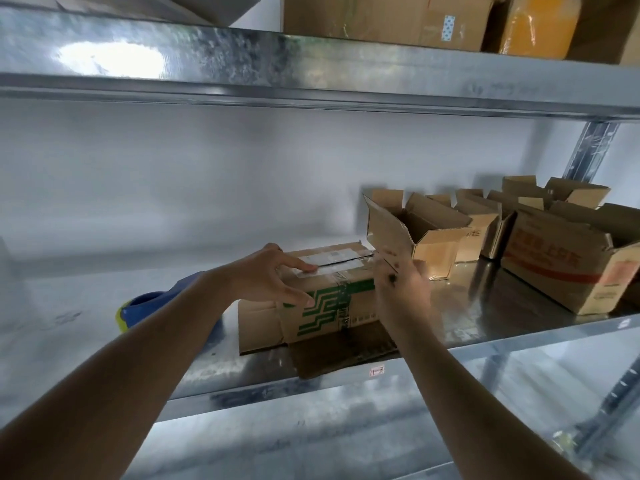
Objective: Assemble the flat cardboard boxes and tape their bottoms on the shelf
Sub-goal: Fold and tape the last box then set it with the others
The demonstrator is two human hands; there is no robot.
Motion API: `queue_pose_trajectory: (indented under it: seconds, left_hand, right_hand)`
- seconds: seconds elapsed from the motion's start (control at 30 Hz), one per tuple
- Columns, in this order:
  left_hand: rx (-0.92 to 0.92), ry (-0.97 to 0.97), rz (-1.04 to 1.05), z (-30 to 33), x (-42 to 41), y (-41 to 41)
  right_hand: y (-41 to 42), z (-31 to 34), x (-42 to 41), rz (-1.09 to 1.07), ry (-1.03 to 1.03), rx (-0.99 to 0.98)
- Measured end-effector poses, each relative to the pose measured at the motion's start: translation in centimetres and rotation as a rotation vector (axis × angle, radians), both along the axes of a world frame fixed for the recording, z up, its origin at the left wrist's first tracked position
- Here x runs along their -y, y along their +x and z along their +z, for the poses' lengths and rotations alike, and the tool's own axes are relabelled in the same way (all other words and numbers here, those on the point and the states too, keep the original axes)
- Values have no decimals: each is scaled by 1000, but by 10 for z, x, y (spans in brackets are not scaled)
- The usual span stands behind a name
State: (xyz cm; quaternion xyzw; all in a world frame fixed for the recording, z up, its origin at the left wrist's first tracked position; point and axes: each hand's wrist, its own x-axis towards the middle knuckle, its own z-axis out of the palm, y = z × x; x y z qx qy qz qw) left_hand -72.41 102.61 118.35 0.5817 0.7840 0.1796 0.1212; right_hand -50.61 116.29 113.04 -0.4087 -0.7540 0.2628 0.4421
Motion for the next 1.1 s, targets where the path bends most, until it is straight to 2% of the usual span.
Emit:
queue_pose_trajectory:
  seconds: [0.1,0.17,0.23,0.3,0.37,0.43,0.53,0.7,0.8,0.93,1.1]
  left_hand:
    - [89,14,32,2,0,0]
    - [133,-5,82,2,1,1]
    - [115,-30,117,1,3,0]
    - [76,-67,138,4,5,1]
    - [76,-101,149,9,6,3]
    - [167,-54,169,12,8,2]
    - [380,105,223,10,14,-5]
    - [590,167,296,7,24,-18]
    - [665,196,301,4,28,-19]
    - [674,207,337,-10,22,-15]
    - [770,239,275,-20,9,-8]
  right_hand:
    - [-14,0,-5,87,32,174]
    - [-22,2,-7,111,-18,145]
    - [-28,13,-1,74,29,133]
    - [-35,31,8,100,96,255]
    - [-39,47,24,236,96,409]
    - [-44,53,36,374,84,508]
    - [-49,50,40,400,152,711]
    - [-41,55,31,617,113,820]
    - [-32,72,31,755,53,795]
    - [-22,80,35,663,106,802]
    - [-29,60,56,441,381,832]
